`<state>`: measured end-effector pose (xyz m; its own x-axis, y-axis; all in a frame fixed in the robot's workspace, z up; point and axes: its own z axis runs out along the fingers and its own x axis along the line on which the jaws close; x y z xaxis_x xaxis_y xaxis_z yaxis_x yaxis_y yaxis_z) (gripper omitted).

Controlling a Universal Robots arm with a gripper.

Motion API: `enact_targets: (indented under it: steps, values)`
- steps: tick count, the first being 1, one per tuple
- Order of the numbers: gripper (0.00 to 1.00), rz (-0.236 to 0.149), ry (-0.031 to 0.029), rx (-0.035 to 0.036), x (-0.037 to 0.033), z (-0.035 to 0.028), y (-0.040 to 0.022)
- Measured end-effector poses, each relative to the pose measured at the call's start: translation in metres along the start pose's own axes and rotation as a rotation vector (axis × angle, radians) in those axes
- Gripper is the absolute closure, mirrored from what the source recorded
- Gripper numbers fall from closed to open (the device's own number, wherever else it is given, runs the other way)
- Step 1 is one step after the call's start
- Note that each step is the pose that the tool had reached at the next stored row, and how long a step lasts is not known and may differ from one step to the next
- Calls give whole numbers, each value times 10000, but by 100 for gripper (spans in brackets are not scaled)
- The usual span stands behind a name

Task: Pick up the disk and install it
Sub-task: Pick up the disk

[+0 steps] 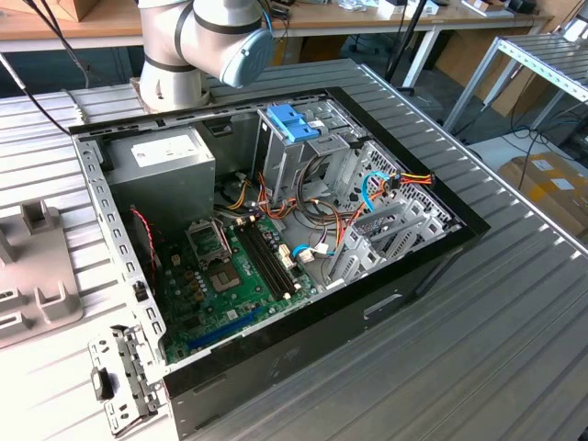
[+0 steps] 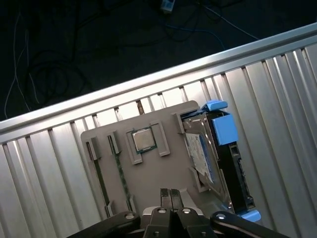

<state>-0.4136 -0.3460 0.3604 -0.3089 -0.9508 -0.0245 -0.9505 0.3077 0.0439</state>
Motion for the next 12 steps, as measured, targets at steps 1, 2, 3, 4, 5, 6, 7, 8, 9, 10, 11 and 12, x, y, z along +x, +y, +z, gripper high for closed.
enact_targets:
  steps: [1, 2, 3, 4, 5, 6, 7, 8, 9, 10, 11, 12]
  values:
    - [89, -38, 2, -1, 0, 0, 0]
    - [89, -88, 4, -2, 0, 0, 0]
    - [89, -168, 7, -4, 0, 0, 0]
    - [89, -260, 11, -6, 0, 0, 0]
    - [89, -336, 15, -8, 0, 0, 0]
    - [89, -405, 18, -10, 0, 0, 0]
    - [89, -464, 20, -11, 0, 0, 0]
    - [89, -507, 22, -12, 0, 0, 0]
    - [89, -567, 25, -14, 0, 0, 0]
    - [89, -612, 27, -14, 0, 1, 0]
    - [89, -654, 29, -16, 0, 0, 0]
    - [89, -698, 31, -17, 0, 1, 0]
